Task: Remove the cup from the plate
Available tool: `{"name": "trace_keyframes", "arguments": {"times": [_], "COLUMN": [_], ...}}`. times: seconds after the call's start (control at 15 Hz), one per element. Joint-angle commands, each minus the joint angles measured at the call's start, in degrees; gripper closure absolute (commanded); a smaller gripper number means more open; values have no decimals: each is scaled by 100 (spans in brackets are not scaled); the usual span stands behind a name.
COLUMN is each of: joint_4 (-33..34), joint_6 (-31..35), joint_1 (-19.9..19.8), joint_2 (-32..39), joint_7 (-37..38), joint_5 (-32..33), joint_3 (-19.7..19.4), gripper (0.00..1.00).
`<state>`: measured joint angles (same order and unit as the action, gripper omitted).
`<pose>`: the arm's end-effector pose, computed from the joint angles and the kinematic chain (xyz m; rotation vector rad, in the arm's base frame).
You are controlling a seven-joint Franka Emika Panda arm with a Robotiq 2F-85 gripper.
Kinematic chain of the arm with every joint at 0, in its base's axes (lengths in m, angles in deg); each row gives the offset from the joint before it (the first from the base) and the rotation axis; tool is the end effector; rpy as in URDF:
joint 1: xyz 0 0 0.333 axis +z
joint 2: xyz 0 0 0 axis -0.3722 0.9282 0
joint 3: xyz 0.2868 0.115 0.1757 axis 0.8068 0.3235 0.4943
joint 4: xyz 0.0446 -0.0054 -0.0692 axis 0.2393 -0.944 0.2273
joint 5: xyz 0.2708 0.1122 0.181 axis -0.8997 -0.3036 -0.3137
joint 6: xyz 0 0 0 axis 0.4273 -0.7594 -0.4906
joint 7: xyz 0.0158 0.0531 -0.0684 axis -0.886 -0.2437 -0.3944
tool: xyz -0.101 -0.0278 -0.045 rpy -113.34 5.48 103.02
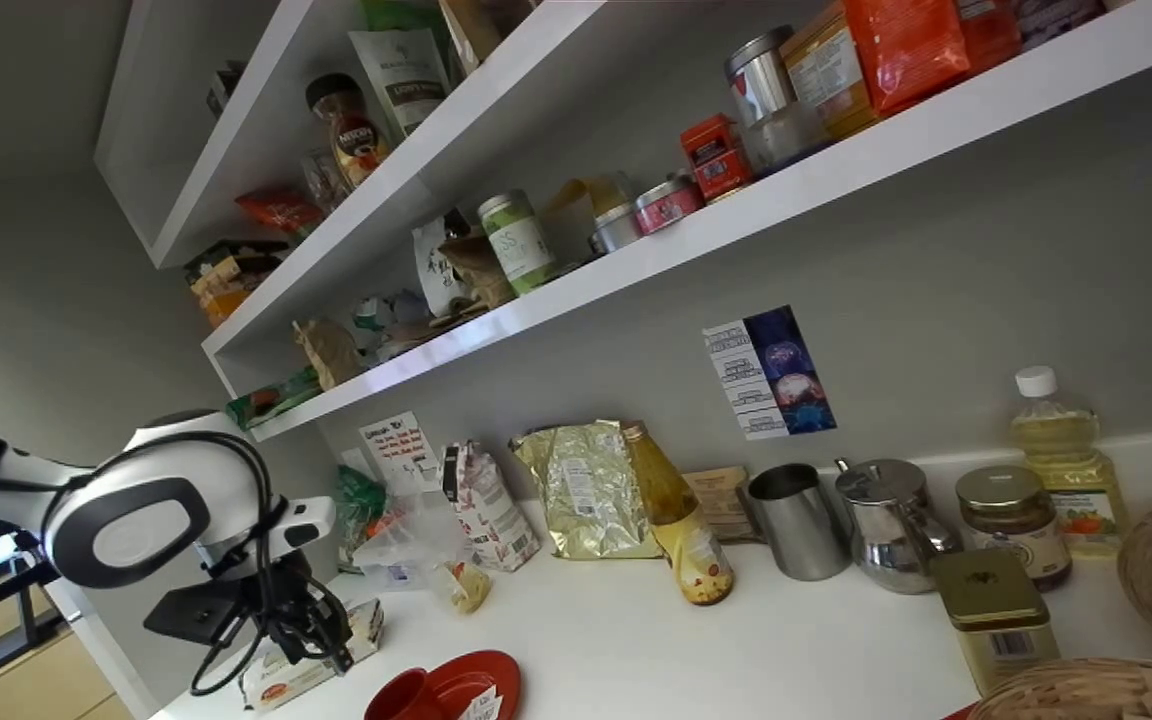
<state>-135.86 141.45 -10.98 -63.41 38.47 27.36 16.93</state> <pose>0.4084 0.0877 0.3577 -2.9563 -0.2931 -0.0718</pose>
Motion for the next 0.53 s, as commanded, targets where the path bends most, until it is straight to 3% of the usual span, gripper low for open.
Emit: {"name": "trace_keyframes", "arguments": {"times": [0.0, 0.47], "joint_4": [342, 792], "joint_6": [596, 1587], "joint_1": [-168, -403], "joint_2": [889, 1869], "joint_7": [363, 1543], "joint_5": [357, 1218], "joint_3": [215, -18], "gripper": [0, 0]}}
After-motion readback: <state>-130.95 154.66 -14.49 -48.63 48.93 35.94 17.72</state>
